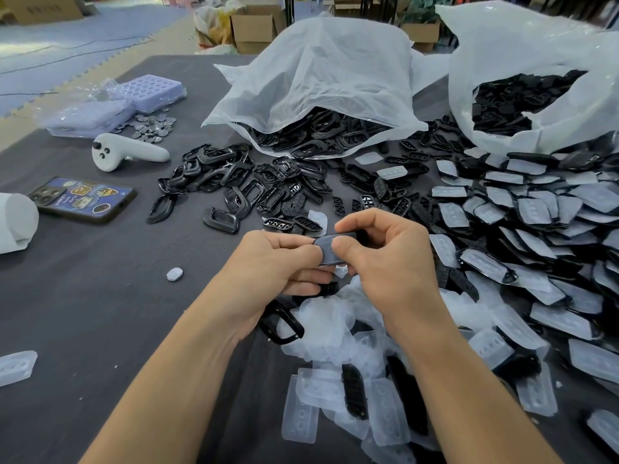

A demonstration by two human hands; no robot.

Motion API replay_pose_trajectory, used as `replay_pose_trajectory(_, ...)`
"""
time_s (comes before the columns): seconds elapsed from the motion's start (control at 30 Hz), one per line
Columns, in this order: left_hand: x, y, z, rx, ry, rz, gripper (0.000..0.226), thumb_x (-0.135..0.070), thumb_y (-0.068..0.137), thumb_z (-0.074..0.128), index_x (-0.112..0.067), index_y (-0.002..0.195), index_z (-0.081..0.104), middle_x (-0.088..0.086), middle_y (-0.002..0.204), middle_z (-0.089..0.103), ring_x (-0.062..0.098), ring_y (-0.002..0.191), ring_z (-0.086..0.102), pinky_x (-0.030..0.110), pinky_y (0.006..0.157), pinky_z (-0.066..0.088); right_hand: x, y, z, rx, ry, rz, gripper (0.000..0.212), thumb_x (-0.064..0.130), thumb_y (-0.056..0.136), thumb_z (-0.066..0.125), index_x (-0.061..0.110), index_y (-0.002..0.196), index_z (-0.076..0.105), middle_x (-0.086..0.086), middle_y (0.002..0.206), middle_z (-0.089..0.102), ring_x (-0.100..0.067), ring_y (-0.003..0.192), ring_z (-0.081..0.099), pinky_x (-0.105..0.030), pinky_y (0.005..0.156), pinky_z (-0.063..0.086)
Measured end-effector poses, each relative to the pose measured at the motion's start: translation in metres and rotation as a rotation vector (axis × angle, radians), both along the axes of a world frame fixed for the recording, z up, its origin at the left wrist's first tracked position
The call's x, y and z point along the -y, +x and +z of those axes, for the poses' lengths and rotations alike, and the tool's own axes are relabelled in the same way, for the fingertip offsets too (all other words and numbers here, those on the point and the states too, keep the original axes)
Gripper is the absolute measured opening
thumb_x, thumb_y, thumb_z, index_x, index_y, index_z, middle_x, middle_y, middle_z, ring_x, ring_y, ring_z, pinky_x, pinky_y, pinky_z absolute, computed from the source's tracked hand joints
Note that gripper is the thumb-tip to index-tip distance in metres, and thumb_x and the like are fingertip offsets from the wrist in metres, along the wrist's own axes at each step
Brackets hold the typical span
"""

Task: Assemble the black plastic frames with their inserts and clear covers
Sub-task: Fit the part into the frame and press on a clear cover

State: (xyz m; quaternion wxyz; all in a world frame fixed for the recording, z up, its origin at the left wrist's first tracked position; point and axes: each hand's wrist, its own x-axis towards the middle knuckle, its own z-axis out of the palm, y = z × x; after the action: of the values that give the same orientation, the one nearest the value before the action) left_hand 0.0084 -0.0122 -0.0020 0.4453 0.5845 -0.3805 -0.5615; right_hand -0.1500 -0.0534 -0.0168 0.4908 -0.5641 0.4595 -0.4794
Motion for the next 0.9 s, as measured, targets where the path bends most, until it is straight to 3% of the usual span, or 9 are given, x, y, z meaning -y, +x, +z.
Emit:
replay_pose_trajectory(0.13,0.0008,-0.0026,0.0009,0.050,-0.003,0.022,0.019,-0.004,0.094,0.066,-0.009,0.086,0.083,0.017,0.088,0.080,0.017,0.075,0.077,0.019,0.061,0.059,0.0004,0.0009,0.0002,-0.011,-0.003,0.015,0.021,0.001,0.078,0.076,0.022,0.081,0.076,0.000,0.068,0.072,-0.011,0.058,0.061,-0.027,0.057,0.052)
replay_pose_trajectory(0.23,0.0011,-0.0037,0.0023,0.083,-0.011,0.042,0.021,-0.002,0.092,0.066,-0.010,0.082,0.083,0.016,0.082,0.080,0.015,0.070,0.076,0.020,0.061,0.060,0.0001,0.0007,0.0016,-0.005,0.014,0.030,0.020,0.001,0.080,0.074,0.020,0.082,0.077,-0.004,0.073,0.074,-0.013,0.058,0.061,-0.033,0.058,0.055)
replay_pose_trajectory(0.43,0.0011,-0.0047,0.0032,0.103,-0.037,0.112,0.017,0.002,0.096,0.065,-0.005,0.091,0.080,0.015,0.080,0.079,0.015,0.065,0.076,0.020,0.056,0.058,-0.0001,-0.0003,0.0042,0.017,0.045,0.029,0.024,-0.005,0.084,0.070,0.017,0.087,0.076,-0.006,0.071,0.075,-0.016,0.054,0.066,-0.025,0.054,0.054)
replay_pose_trajectory(0.6,0.0003,-0.0044,0.0042,0.187,-0.105,0.166,0.029,0.011,0.090,0.064,-0.010,0.081,0.082,0.014,0.069,0.077,0.015,0.056,0.071,0.022,0.054,0.058,-0.0013,0.0020,0.0046,0.064,0.066,0.064,0.025,-0.011,0.085,0.067,0.013,0.082,0.074,-0.008,0.071,0.075,-0.018,0.052,0.065,-0.027,0.052,0.055)
replay_pose_trajectory(0.8,-0.0005,-0.0085,0.0025,0.418,-0.221,0.133,0.033,-0.008,0.091,0.066,-0.035,0.086,0.084,0.003,0.071,0.078,0.020,0.068,0.076,0.030,0.067,0.063,0.0008,-0.0003,0.0041,0.081,0.086,0.016,0.025,-0.012,0.088,0.063,0.011,0.084,0.073,-0.007,0.072,0.075,-0.020,0.050,0.065,-0.029,0.053,0.058)
replay_pose_trajectory(0.9,0.0005,-0.0075,0.0019,0.391,-0.202,0.131,0.037,-0.001,0.092,0.061,-0.028,0.087,0.085,0.006,0.071,0.078,0.020,0.066,0.075,0.035,0.070,0.066,0.0001,0.0011,0.0034,0.055,0.085,0.004,0.025,-0.011,0.087,0.064,0.012,0.083,0.074,-0.007,0.072,0.075,-0.020,0.050,0.065,-0.031,0.054,0.058)
